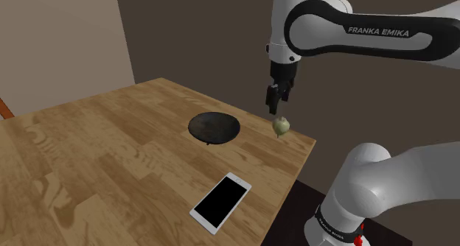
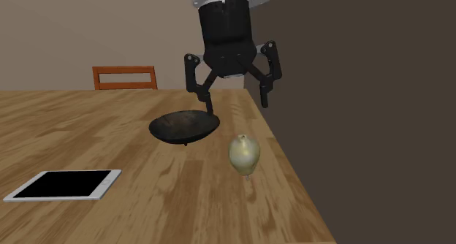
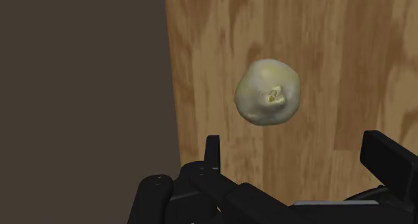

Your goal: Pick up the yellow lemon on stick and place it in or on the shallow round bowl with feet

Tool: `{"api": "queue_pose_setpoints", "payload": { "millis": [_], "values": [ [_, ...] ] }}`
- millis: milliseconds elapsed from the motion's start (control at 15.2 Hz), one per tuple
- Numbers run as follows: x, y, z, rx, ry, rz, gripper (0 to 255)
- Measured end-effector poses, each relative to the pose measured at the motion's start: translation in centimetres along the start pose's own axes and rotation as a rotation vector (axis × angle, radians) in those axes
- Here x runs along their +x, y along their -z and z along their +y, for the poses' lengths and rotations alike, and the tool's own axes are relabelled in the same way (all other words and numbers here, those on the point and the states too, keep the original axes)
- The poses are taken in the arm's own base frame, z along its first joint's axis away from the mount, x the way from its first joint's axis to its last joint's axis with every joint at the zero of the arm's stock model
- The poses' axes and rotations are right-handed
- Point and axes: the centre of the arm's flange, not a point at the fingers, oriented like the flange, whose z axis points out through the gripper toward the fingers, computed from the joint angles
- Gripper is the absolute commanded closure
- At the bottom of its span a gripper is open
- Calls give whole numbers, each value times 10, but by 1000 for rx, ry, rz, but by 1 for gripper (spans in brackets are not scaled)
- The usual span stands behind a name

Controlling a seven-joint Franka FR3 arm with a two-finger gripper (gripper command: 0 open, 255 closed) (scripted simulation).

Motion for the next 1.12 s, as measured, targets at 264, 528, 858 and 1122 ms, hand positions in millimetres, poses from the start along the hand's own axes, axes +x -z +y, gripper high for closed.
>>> {"api": "queue_pose_setpoints", "payload": {
  "millis": [264, 528, 858, 1122],
  "values": [
    [-48, -24, 29, 116, 140, 197, 0],
    [-76, -60, 48, 199, 269, 364, 0],
    [-69, -83, 41, 205, 279, 376, 0],
    [-68, -87, 40, 205, 280, 377, 0]
  ]
}}
